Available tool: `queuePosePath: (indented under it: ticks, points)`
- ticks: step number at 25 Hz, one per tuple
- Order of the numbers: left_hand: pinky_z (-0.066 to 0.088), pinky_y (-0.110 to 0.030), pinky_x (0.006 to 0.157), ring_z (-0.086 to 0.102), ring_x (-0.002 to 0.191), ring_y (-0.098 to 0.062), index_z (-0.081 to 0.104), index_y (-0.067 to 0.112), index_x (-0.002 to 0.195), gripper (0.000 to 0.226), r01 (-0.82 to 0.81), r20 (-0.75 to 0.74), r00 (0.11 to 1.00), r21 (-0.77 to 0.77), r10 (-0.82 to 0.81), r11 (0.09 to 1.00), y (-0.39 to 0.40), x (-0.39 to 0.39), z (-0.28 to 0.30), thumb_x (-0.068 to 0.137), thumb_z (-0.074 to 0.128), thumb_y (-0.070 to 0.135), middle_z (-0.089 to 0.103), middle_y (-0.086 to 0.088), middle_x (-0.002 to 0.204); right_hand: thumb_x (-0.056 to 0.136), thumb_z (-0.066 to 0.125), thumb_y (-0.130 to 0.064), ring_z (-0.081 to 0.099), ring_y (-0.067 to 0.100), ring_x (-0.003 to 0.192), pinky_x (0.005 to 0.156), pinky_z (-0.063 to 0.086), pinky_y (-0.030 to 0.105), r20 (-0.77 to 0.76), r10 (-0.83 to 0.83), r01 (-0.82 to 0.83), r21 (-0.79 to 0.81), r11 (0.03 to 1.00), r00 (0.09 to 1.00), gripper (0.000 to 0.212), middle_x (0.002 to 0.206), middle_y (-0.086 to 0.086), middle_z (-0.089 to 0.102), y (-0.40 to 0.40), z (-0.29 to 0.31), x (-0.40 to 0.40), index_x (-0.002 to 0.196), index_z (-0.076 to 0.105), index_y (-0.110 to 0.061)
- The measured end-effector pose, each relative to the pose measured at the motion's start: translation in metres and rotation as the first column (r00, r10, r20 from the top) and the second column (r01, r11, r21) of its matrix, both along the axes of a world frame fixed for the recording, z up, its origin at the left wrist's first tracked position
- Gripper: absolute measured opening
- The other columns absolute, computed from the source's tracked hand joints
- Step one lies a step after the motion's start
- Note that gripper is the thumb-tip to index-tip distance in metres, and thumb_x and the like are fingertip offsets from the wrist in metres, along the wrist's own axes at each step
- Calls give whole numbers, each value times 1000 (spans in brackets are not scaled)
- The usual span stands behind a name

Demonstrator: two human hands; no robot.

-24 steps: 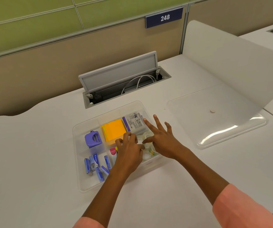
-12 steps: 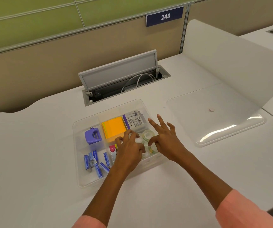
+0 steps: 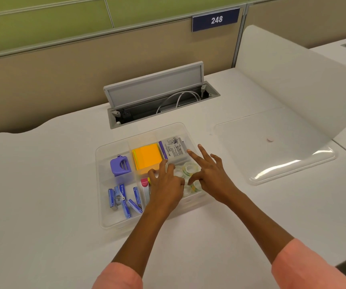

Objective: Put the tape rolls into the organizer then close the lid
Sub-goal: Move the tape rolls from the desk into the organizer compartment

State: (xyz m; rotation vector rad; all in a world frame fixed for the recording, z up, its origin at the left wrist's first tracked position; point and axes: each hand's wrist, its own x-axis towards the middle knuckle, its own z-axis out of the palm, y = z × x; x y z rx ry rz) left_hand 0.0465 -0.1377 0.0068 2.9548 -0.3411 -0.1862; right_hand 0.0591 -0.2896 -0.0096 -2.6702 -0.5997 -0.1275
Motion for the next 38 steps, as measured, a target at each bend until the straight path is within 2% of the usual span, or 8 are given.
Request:
queuePosePath:
  ticks: [2,7,14,20,24,29,31,38]
  points:
    - [16,-52,110,7,141,-27,66,23,104,25,-15,-9,1000,-6,14,1000,-1,-1,-1,90,47,30,32,-5,147,71,74,-6,20,35,140,104,30,60,50,23,-23,2,1000,998,23,147,9,38,0,-1,0,69,73,-29]
    - [12,-48,114,6,141,-24,65,23,100,28,-52,31,998,-133,56,990,3,-2,-10,92,41,35,31,-3,148,70,75,-6,24,35,139,103,31,56,121,13,-8,-35,999,993,36,146,8,38,2,-6,2,90,70,-35]
    - [9,-48,115,3,142,-24,62,25,105,30,-51,20,998,-139,54,989,6,0,-14,92,39,39,25,-2,150,69,76,-8,20,37,139,102,28,63,83,-64,69,-61,996,995,23,146,6,39,3,-8,2,73,71,-29]
    - [13,-46,113,7,141,-24,64,21,101,27,-40,57,997,-190,52,981,7,-2,-11,92,41,33,30,-4,147,70,74,-6,25,40,137,101,31,63,99,-64,73,-88,993,993,23,144,10,42,2,-4,-1,76,70,-27]
    - [9,-48,114,4,142,-25,58,29,117,30,-56,22,998,-214,62,975,6,-2,-12,92,40,35,24,-5,150,76,71,-12,15,39,140,105,21,63,55,-58,64,-114,991,997,28,150,10,31,2,-3,0,95,68,-33]
    - [9,-48,114,1,141,-25,65,28,105,30,-54,19,998,-186,59,981,5,-2,-9,93,39,33,26,-3,148,86,54,-8,-9,38,142,110,2,63,-20,-40,37,-152,988,999,28,156,9,6,-2,8,0,105,67,-25]
    - [9,-47,113,1,141,-25,67,27,101,30,-56,31,998,-183,63,982,5,-3,-8,93,39,31,27,-3,148,88,51,-8,-13,37,141,111,0,62,-38,-46,39,-176,984,998,30,156,9,0,-2,10,-1,110,64,-23]
    - [6,-46,114,4,141,-24,62,31,110,29,-69,57,995,-196,81,978,5,-4,-12,93,39,32,27,-3,150,82,59,-5,-2,38,142,110,5,62,-9,12,-13,-100,995,1000,23,155,11,14,-2,9,-1,93,70,-23]
